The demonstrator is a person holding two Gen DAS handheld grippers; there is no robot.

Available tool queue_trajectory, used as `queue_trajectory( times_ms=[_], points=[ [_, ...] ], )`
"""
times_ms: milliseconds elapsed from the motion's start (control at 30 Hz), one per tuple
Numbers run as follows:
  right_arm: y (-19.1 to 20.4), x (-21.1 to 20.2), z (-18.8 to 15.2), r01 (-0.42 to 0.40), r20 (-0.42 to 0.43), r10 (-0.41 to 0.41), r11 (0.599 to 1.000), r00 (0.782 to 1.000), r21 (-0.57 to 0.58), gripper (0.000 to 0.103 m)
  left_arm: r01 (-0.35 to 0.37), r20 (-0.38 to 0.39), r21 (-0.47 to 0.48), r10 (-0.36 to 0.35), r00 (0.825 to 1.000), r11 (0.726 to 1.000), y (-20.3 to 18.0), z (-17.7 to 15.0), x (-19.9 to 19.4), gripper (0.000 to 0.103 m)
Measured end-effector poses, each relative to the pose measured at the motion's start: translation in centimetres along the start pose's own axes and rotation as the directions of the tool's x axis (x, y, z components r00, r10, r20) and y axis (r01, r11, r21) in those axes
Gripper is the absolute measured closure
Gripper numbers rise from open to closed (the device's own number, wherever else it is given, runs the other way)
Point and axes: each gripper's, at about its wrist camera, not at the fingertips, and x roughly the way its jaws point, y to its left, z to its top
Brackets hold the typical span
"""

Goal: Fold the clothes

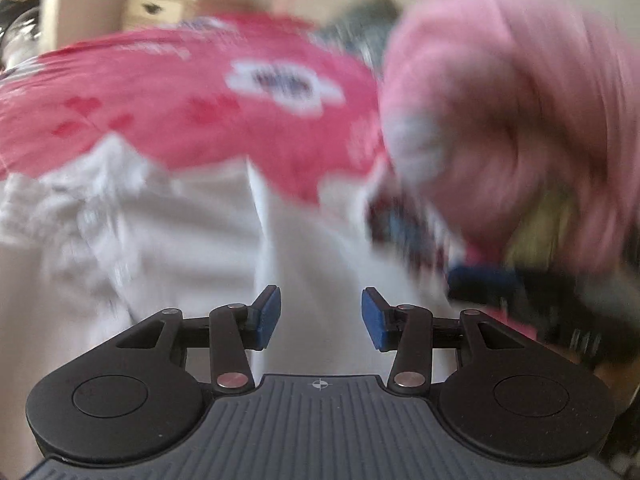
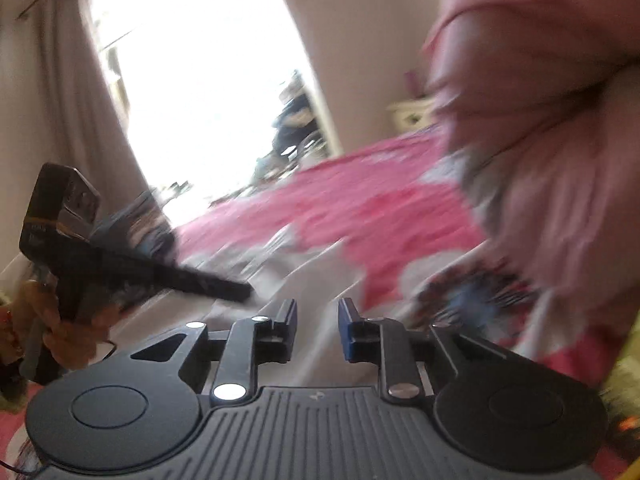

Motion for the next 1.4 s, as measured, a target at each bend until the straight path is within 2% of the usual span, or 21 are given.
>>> queue_trajectory(
  times_ms=[100,200,267,367,500,567,667,700,800,867,900,933,1033,1133,1167,1267,1333,1367,1400],
  points=[
    [0.8,1.7,-1.1,0.007,-0.122,-0.008,1.000,0.992,-0.005,0.080,-0.073,-0.102,0.020,0.075,0.992,0.997,-0.2,-2.5,1.5,0.059],
    [0.7,2.7,-2.8,0.059,-0.266,-0.059,0.998,0.962,-0.007,0.082,-0.069,-0.093,-0.031,0.066,0.994,0.997,0.3,-3.5,0.7,0.059],
    [1.0,2.6,-2.9,0.069,-0.311,-0.072,0.997,0.948,-0.020,0.082,-0.071,-0.093,-0.038,0.067,0.993,0.997,0.5,-3.7,0.0,0.059],
    [1.5,1.9,-1.7,0.062,-0.311,-0.070,0.997,0.948,-0.035,0.082,-0.081,-0.087,-0.031,0.078,0.993,0.996,0.4,-3.9,-1.0,0.059],
    [2.4,1.2,1.6,0.036,-0.211,-0.038,0.999,0.977,-0.013,0.082,-0.064,-0.028,-0.032,0.063,0.998,0.997,0.0,-4.4,-2.6,0.059],
    [2.6,2.4,3.0,0.044,-0.184,-0.043,0.999,0.982,0.003,0.082,-0.057,-0.023,-0.015,0.057,0.998,0.998,-0.6,-4.7,-2.6,0.059],
    [2.6,5.4,4.1,0.073,-0.167,-0.071,0.997,0.983,0.007,0.082,-0.092,-0.060,0.030,0.094,0.994,0.995,-1.3,-5.6,-1.6,0.059],
    [2.3,6.4,3.8,0.079,-0.187,-0.075,0.997,0.979,0.017,0.082,-0.101,-0.068,0.041,0.103,0.992,0.994,-1.4,-6.0,-1.4,0.059],
    [0.8,9.7,1.7,0.094,-0.324,-0.080,0.995,0.943,0.029,0.083,-0.101,-0.036,0.060,0.104,0.994,0.993,-1.3,-7.0,-1.6,0.058],
    [0.5,10.3,0.7,0.111,-0.365,-0.095,0.994,0.926,0.024,0.085,-0.090,-0.023,0.048,0.091,0.996,0.995,-1.0,-7.3,-1.9,0.058],
    [0.8,10.1,1.5,0.114,-0.374,-0.100,0.993,0.922,0.015,0.085,-0.083,-0.019,0.037,0.084,0.996,0.996,-0.8,-7.3,-2.0,0.058],
    [1.1,10.0,2.6,0.113,-0.358,-0.098,0.993,0.929,0.021,0.082,-0.077,-0.016,0.027,0.077,0.997,0.997,-0.7,-7.4,-2.1,0.058],
    [1.9,10.8,5.9,0.059,-0.279,-0.036,0.995,0.960,0.077,0.082,-0.068,-0.009,0.027,0.068,0.998,0.997,-0.7,-7.6,-2.3,0.057],
    [3.4,14.6,8.5,0.031,-0.269,-0.020,0.999,0.963,0.036,0.082,-0.061,-0.001,0.019,0.061,0.998,0.998,-0.6,-7.8,-2.4,0.057],
    [3.9,16.2,9.2,0.020,-0.275,-0.014,1.000,0.961,0.021,0.082,-0.059,0.002,0.016,0.059,0.998,0.998,-0.6,-7.9,-2.4,0.057],
    [4.0,21.7,9.0,0.023,-0.357,-0.019,1.000,0.934,0.007,0.082,-0.048,0.013,0.001,0.048,0.999,0.999,-0.3,-8.1,-2.5,0.055],
    [3.2,24.9,8.1,0.097,-0.392,-0.098,0.995,0.915,-0.022,0.085,-0.040,0.018,0.002,0.040,0.999,0.999,-0.2,-8.3,-2.6,0.055],
    [2.5,25.8,7.8,0.130,-0.390,-0.125,0.991,0.912,-0.015,0.089,-0.038,0.021,0.002,0.038,0.999,0.999,-0.1,-8.4,-2.6,0.055],
    [1.9,26.1,7.7,0.134,-0.373,-0.118,0.991,0.920,0.015,0.091,-0.035,0.023,0.004,0.035,0.999,0.999,-0.1,-8.5,-2.7,0.055]
  ],
)
